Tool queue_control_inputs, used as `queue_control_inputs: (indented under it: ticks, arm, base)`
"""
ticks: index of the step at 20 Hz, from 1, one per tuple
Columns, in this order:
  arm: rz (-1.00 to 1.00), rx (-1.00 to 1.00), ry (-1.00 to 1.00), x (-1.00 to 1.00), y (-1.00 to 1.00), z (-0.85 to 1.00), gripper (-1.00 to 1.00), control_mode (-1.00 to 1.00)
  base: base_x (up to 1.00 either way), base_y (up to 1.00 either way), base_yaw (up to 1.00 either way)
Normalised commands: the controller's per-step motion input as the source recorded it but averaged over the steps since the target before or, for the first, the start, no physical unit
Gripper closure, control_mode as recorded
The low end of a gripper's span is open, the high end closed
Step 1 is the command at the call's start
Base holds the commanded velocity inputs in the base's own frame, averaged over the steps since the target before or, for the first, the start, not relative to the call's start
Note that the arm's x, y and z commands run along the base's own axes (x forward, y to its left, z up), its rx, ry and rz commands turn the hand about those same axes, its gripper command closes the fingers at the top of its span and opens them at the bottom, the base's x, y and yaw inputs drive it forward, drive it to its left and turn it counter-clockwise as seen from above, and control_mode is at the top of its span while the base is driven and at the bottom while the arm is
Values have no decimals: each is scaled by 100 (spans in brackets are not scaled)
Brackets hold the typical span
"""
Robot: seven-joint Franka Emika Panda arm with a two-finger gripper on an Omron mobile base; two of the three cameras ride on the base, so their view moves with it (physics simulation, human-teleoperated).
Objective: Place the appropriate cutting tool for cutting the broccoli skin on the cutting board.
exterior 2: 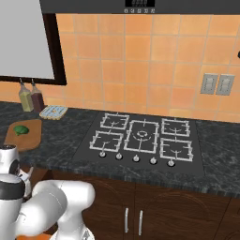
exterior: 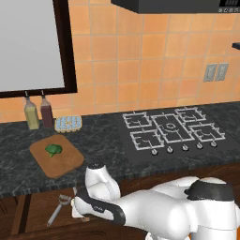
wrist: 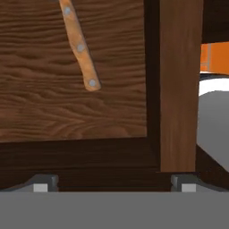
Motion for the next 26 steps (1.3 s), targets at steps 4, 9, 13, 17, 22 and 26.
queue_control_inputs:
  ticks: [4,9,13,17,22,26]
  arm:
    - [0,-1,6,-47,26,-31,-100,-100]
    - [0,0,1,-71,21,-23,-100,-100]
    - [0,0,0,-83,14,-22,-100,-100]
    - [0,0,5,-72,6,-6,-100,-100]
    - [0,0,15,-38,2,0,-100,-100]
    - [3,0,12,50,0,5,-100,-100]
  base:
    - [0,0,0]
    - [0,0,0]
    - [0,0,0]
    - [0,0,0]
    - [0,0,0]
    - [0,0,0]
